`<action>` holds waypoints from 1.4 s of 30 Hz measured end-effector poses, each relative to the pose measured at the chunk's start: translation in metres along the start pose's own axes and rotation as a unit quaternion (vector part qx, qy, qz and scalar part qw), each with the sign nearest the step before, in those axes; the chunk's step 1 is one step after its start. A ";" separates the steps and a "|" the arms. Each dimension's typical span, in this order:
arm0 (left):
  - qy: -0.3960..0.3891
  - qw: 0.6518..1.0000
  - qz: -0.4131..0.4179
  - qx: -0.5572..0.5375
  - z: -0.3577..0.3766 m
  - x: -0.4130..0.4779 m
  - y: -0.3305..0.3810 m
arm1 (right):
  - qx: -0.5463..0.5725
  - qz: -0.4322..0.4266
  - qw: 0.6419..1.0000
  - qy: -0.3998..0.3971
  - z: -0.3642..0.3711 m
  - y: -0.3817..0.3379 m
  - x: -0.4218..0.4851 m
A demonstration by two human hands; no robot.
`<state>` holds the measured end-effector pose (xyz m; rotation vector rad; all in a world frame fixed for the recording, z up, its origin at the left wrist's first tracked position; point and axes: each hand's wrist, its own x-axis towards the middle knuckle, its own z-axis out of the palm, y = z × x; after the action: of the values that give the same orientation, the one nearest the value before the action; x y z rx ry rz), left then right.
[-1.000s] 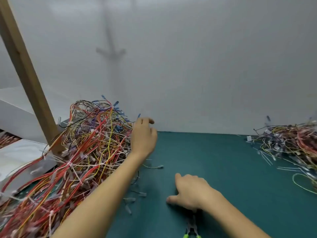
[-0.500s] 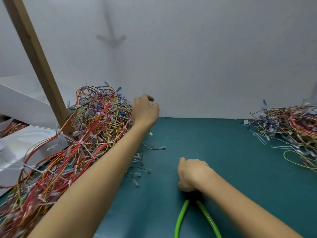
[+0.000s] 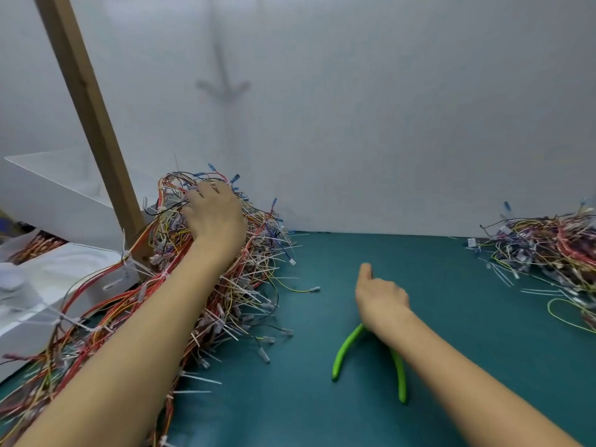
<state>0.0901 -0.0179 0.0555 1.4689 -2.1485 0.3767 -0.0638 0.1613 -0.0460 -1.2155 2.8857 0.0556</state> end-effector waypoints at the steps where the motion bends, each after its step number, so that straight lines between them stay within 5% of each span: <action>1: -0.018 1.000 -0.008 -0.004 -0.002 0.005 -0.002 | 0.012 0.020 1.000 -0.002 -0.001 0.006 0.011; 5: -0.083 0.992 0.034 0.091 -0.009 0.022 -0.004 | 0.021 0.085 0.996 -0.001 0.000 0.038 0.044; 12: -0.070 0.967 0.145 0.199 -0.017 0.032 0.022 | -0.038 0.108 0.993 -0.018 0.001 0.095 0.068; 18: -0.110 0.977 0.078 -0.165 -0.033 0.044 0.055 | -0.061 0.063 0.996 -0.027 0.005 0.105 0.068; 21: -0.140 0.910 0.012 -0.391 -0.035 0.044 0.077 | -0.067 0.057 0.996 -0.012 0.001 0.094 0.062; 24: -0.087 0.841 -0.024 -0.534 -0.036 0.041 0.096 | 0.083 0.003 0.993 0.085 -0.018 0.081 0.058; 27: -0.044 0.804 0.043 -0.592 -0.038 0.027 0.116 | 0.369 -0.089 0.912 0.157 -0.055 0.055 0.051; 31: -0.076 0.766 0.187 -0.610 -0.035 -0.009 0.140 | 0.721 -0.114 0.669 0.140 -0.114 0.032 0.040; 32: -0.087 0.754 0.223 -0.612 -0.032 -0.018 0.143 | 0.755 -0.118 0.635 0.118 -0.123 0.033 0.039; 34: -0.117 0.739 0.282 -0.600 -0.027 -0.029 0.146 | 0.750 -0.120 0.639 0.121 -0.129 0.040 0.041; 38: -0.204 0.707 0.315 -0.599 -0.018 -0.029 0.142 | 0.645 -0.064 0.716 0.258 -0.118 0.057 0.055; 42: -0.182 0.759 0.243 -0.576 -0.002 -0.014 0.119 | 0.612 0.025 0.714 0.341 -0.122 0.085 0.064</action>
<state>-0.0156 0.0388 0.0560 0.2558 -2.2457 -1.0132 -0.1689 0.1705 0.0768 -0.8466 2.2421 -2.2518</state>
